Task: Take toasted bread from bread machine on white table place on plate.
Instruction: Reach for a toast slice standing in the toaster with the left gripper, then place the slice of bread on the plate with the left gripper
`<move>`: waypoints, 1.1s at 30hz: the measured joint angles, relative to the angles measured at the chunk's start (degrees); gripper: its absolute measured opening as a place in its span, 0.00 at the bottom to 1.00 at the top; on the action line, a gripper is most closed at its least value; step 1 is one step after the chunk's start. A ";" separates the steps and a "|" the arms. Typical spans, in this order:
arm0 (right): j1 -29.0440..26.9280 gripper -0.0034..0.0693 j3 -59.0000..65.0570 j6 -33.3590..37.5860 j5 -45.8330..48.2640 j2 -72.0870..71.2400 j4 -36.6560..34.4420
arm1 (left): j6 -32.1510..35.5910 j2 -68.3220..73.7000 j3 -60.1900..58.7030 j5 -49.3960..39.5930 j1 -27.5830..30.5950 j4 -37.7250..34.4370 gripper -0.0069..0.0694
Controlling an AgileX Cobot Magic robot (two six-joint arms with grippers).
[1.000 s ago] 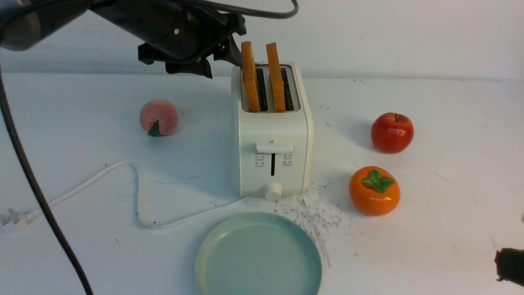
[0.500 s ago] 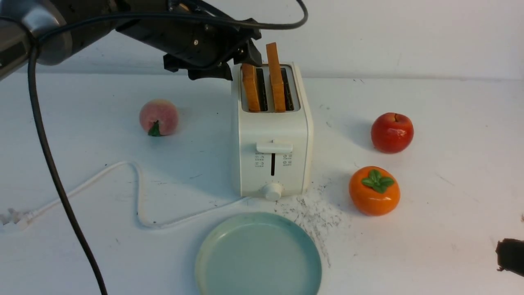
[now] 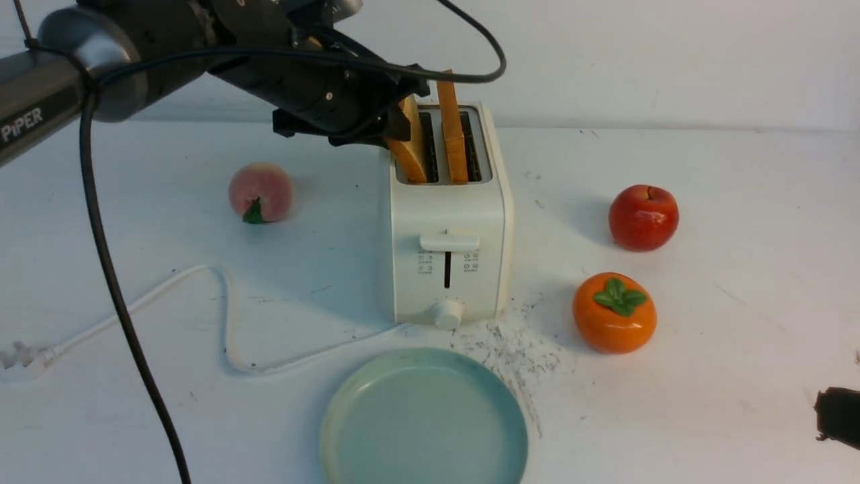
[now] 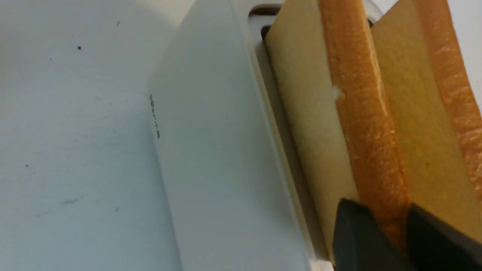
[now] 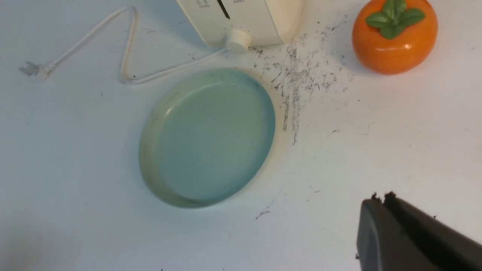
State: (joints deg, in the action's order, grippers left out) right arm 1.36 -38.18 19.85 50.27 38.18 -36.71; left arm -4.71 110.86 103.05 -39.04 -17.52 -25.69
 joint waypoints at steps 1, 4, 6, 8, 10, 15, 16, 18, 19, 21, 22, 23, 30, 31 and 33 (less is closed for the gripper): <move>0.00 0.06 0.00 0.00 0.00 0.00 0.00 | -0.06 -0.48 0.00 -0.16 -0.05 0.29 0.15; 0.00 0.06 0.00 0.00 0.00 0.00 0.00 | -0.17 -4.39 -0.20 -0.43 -0.05 0.97 0.16; 0.00 0.06 0.00 0.00 0.00 0.00 0.00 | -0.17 -7.76 -0.20 -0.60 0.00 1.16 0.16; 0.00 0.07 0.00 0.00 0.00 0.00 0.00 | -0.17 -12.16 -0.20 -1.19 0.00 1.16 0.16; 0.00 0.07 0.00 0.00 0.00 0.00 0.00 | -0.17 -16.25 -0.20 -2.57 0.03 1.16 0.16; 0.00 0.07 0.00 0.00 0.00 0.00 -0.21 | 1.28 -24.94 0.06 -9.77 0.03 1.16 0.16; 0.00 0.07 0.00 0.00 0.00 0.00 -0.21 | 2.05 -25.88 0.00 -11.49 0.03 1.16 0.16; 0.00 0.07 0.00 0.00 0.00 0.00 -0.25 | 3.46 -28.10 -1.77 -15.92 0.03 0.91 0.16; 0.00 0.07 0.00 0.00 0.00 0.00 -0.32 | 3.72 -28.84 -3.07 -17.29 0.03 0.49 0.16; 0.00 0.08 0.00 0.00 0.00 0.00 -0.34 | 4.21 -30.43 -7.47 -18.99 0.03 -0.13 0.16; 0.00 0.08 0.00 0.00 -0.05 0.00 -0.34 | 4.71 -31.53 -11.39 -19.08 0.03 -0.73 0.16; 0.00 0.08 0.00 0.00 -0.05 0.00 -0.34 | 4.71 -31.53 -11.39 -19.08 0.03 -0.89 0.16; 0.00 0.08 0.00 0.00 -0.05 0.00 -0.34 | 10.53 -34.87 -40.70 -9.92 -0.55 -12.80 0.16; 0.00 0.08 0.00 0.00 -0.05 0.00 -0.34 | 14.05 -34.80 -44.54 -7.61 -1.38 -16.59 0.16; 0.00 0.08 0.00 0.00 -0.05 0.00 -0.34 | 19.97 -34.80 -49.53 -4.69 -3.27 -21.98 0.16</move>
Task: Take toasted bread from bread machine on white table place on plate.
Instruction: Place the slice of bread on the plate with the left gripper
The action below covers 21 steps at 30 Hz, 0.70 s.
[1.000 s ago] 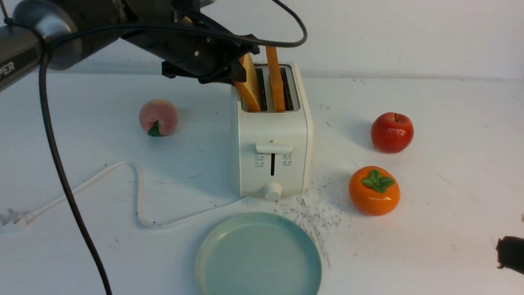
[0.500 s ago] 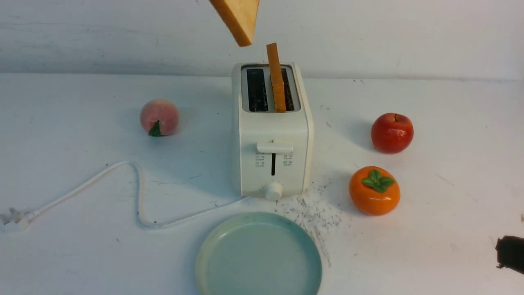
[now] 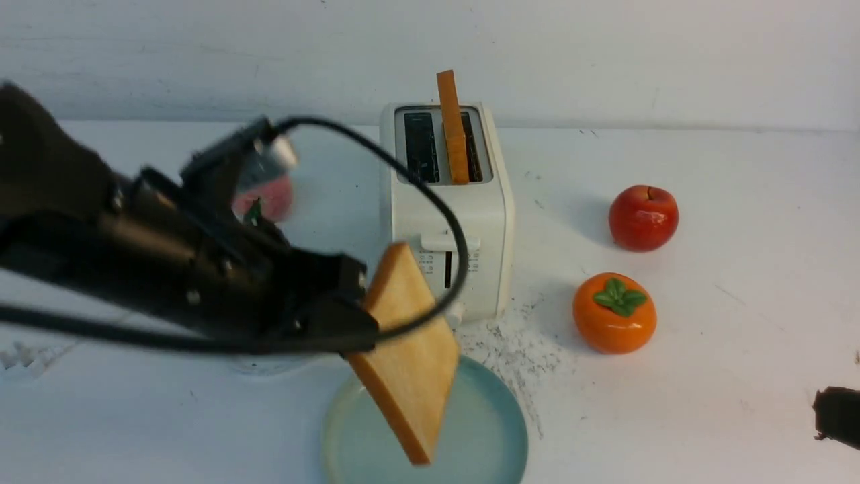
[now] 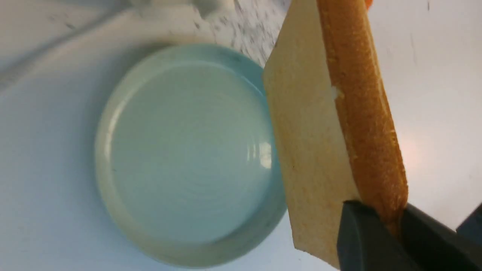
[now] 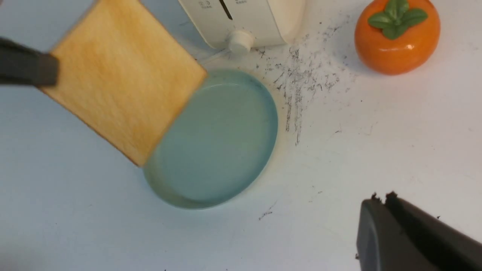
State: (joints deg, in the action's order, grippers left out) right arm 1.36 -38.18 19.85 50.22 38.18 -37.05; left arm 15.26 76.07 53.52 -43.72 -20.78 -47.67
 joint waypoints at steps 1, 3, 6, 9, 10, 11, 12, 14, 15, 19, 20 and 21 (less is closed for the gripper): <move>0.00 0.08 0.00 0.00 0.00 0.00 0.00 | 2.54 0.00 -1.88 1.82 -0.96 -3.15 0.16; 0.00 0.08 0.00 0.00 0.00 0.00 0.00 | 4.76 0.07 -3.64 3.85 -1.85 -6.53 0.16; 0.00 0.09 0.00 0.00 0.00 0.00 -0.04 | 9.27 0.95 -5.73 7.32 -3.07 -11.10 0.16; 0.00 0.09 0.00 0.00 0.06 0.00 -0.04 | 10.92 3.12 -6.30 11.18 -3.07 -12.95 0.16; 0.00 0.09 0.00 0.00 0.06 0.00 -0.04 | 11.00 3.86 -6.30 11.71 -3.07 -13.25 0.16; 0.00 0.09 0.00 0.00 0.06 0.00 -0.04 | 11.00 4.34 -6.30 11.97 -3.07 -13.75 0.16; 0.00 0.09 0.00 0.00 0.06 0.00 -0.04 | 11.00 5.22 -6.30 12.06 -3.07 -14.32 0.16; 0.00 0.09 0.00 0.00 0.06 0.00 -0.04 | 11.06 7.12 -6.30 11.85 -3.07 -16.01 0.16; 0.00 0.09 0.00 0.00 0.06 0.00 -0.04 | 11.06 8.07 -6.30 11.63 -3.07 -16.44 0.16; 0.00 0.09 0.00 0.00 0.06 0.00 -0.04 | 11.19 11.09 -6.30 11.10 -3.07 -17.14 0.16; 0.00 0.09 0.00 0.00 0.06 0.00 -0.04 | 11.37 11.63 -6.30 11.04 -3.07 -17.14 0.16; 0.00 0.09 0.00 0.00 0.06 0.00 -0.04 | 11.67 11.94 -6.30 11.04 -3.07 -17.19 0.16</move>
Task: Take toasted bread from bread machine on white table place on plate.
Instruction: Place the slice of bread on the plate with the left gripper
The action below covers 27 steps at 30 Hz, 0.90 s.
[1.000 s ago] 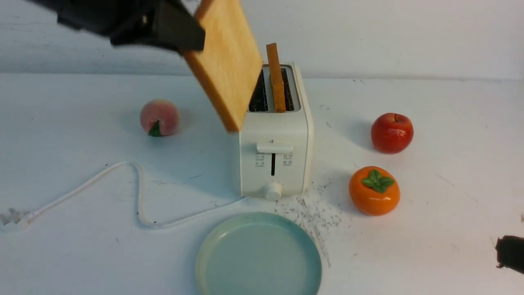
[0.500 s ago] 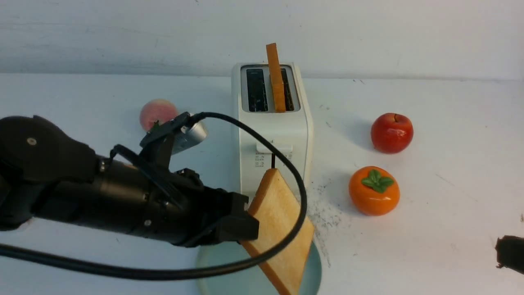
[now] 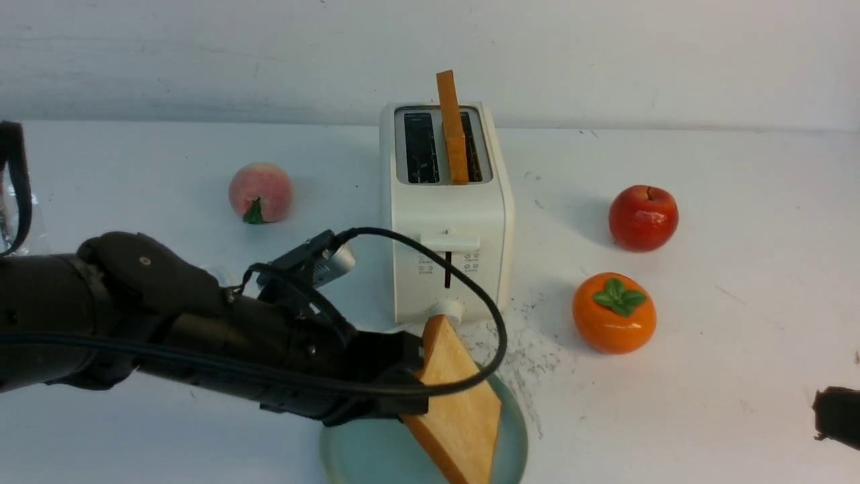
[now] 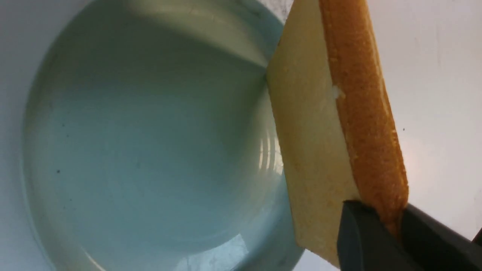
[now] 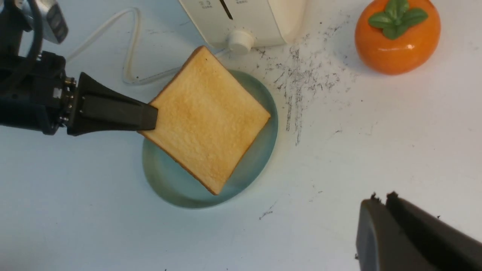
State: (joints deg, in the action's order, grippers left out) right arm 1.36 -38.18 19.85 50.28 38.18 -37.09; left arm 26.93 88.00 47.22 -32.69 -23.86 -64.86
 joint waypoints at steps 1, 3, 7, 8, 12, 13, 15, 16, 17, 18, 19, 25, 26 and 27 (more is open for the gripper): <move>0.00 0.09 0.00 0.00 0.00 0.00 0.00 | 0.45 0.29 0.00 0.00 0.00 -0.17 0.16; 0.00 0.09 0.00 0.00 0.00 0.00 0.00 | 2.52 1.27 0.00 -0.05 0.00 -0.41 0.16; 0.00 0.10 0.00 0.00 0.06 0.00 0.00 | 6.69 2.75 0.00 -0.23 0.00 -0.31 0.16; 0.00 0.10 0.00 0.00 0.19 0.00 0.00 | 7.51 2.96 0.00 -0.09 0.00 0.06 0.16; 0.00 0.10 0.00 0.00 0.46 0.00 0.00 | 8.36 3.02 0.00 0.65 0.00 1.33 0.17; 0.00 0.10 0.00 0.00 0.52 0.00 0.00 | 8.36 3.02 0.00 0.85 0.00 1.97 0.19; 0.00 0.11 0.00 0.00 0.63 0.00 0.00 | 8.36 3.02 0.00 1.06 0.00 3.49 0.25; 0.00 0.11 0.00 0.00 0.63 0.00 0.00 | 8.36 3.02 0.00 1.06 0.00 4.54 0.28; 0.00 0.11 0.00 0.00 0.63 0.00 0.00 | 8.36 3.02 0.00 1.06 0.00 4.77 0.30; 0.00 0.11 0.00 0.00 0.69 0.00 0.00 | 8.36 3.02 0.00 1.06 0.00 6.72 0.39; 0.00 0.11 0.00 0.00 0.69 0.00 0.00 | 8.36 3.02 0.00 1.06 0.00 7.90 0.43; 0.00 0.12 0.00 0.00 0.77 0.00 0.00 | 6.55 2.63 0.16 0.44 0.06 16.01 0.64; 0.00 0.12 0.00 0.00 0.83 0.00 0.00 | 4.72 1.89 0.16 0.38 0.06 19.30 0.66; 0.00 0.13 0.00 0.00 0.83 0.00 0.00 | 3.96 1.52 0.16 0.38 0.06 21.06 0.67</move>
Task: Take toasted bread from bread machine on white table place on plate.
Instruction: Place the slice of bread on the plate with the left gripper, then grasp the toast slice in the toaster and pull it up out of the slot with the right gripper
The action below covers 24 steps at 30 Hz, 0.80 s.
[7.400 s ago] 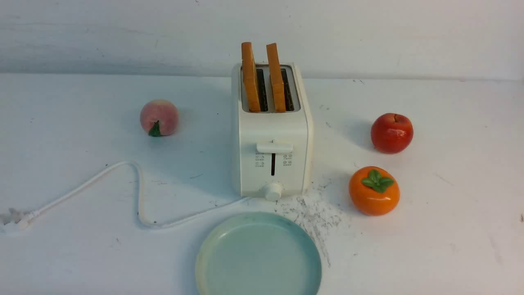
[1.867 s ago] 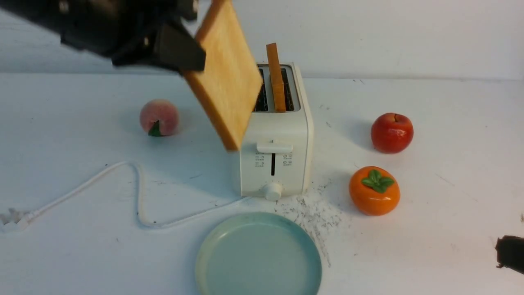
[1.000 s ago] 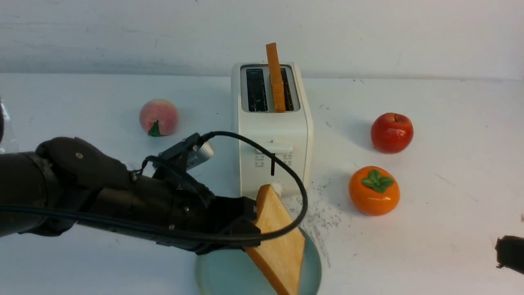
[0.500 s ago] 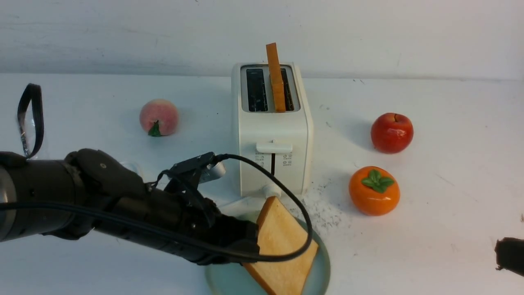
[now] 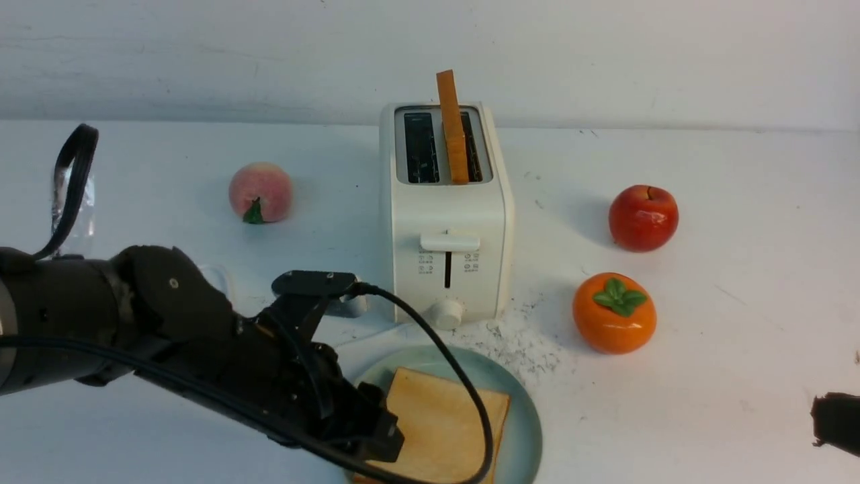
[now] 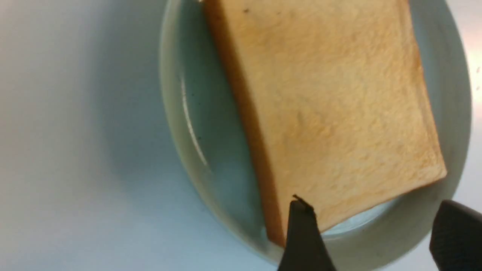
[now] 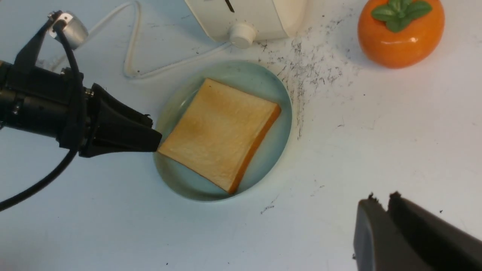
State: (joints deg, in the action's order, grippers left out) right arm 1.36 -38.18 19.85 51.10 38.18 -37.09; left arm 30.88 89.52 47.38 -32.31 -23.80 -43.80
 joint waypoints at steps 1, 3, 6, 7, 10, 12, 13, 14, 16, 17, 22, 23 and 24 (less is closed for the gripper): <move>0.00 0.13 0.00 0.00 0.00 0.00 0.00 | -2.05 -1.10 0.00 0.00 0.00 3.24 0.67; 0.00 0.13 0.00 0.00 -0.47 0.00 0.00 | -5.69 -3.03 0.00 -0.01 0.04 7.47 0.67; 0.00 0.13 -0.80 0.00 -1.64 0.54 0.00 | -11.85 -5.84 0.00 -0.01 0.04 13.57 0.63; 0.00 0.14 -1.50 0.00 -1.75 0.99 0.00 | -14.81 -7.59 0.00 -0.01 0.04 15.85 0.61; 0.00 0.14 -5.41 0.00 -1.26 4.25 0.00 | -23.32 -12.06 0.00 -0.20 0.04 21.34 0.47; 0.06 0.14 -9.64 0.00 -0.35 9.35 -0.21 | -30.13 -17.01 0.00 -0.87 0.04 26.61 0.28; 0.13 0.14 -11.12 0.15 -0.09 10.68 -0.66 | -32.15 -18.73 0.00 -1.28 0.04 27.84 0.21; 0.15 0.14 -11.12 0.26 -0.04 11.14 -0.82 | -32.15 -19.17 0.00 -1.41 0.04 28.25 0.21; 1.15 0.14 -15.11 2.31 0.34 16.28 -2.99 | -37.19 -23.56 0.00 -2.79 0.04 32.29 0.08; 1.98 0.14 -16.48 3.11 0.34 17.68 -4.06 | -38.86 -25.29 0.00 -3.39 0.04 33.25 0.07; 11.00 0.14 -24.99 6.40 -4.84 30.55 -6.77 | -46.62 -36.35 -0.21 -6.32 0.04 37.67 0.07; 12.75 0.14 -26.37 6.46 -5.93 32.59 -6.41 | -47.19 -38.38 -0.52 -6.57 0.04 37.81 0.07; 13.39 0.14 -27.44 6.51 -6.80 34.13 -6.17 | -47.39 -39.16 -0.67 -6.73 0.04 37.89 0.07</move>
State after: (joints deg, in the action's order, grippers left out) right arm 14.75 -65.62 26.36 44.31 72.31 -43.26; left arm -16.50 50.36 46.72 -39.04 -23.76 -5.91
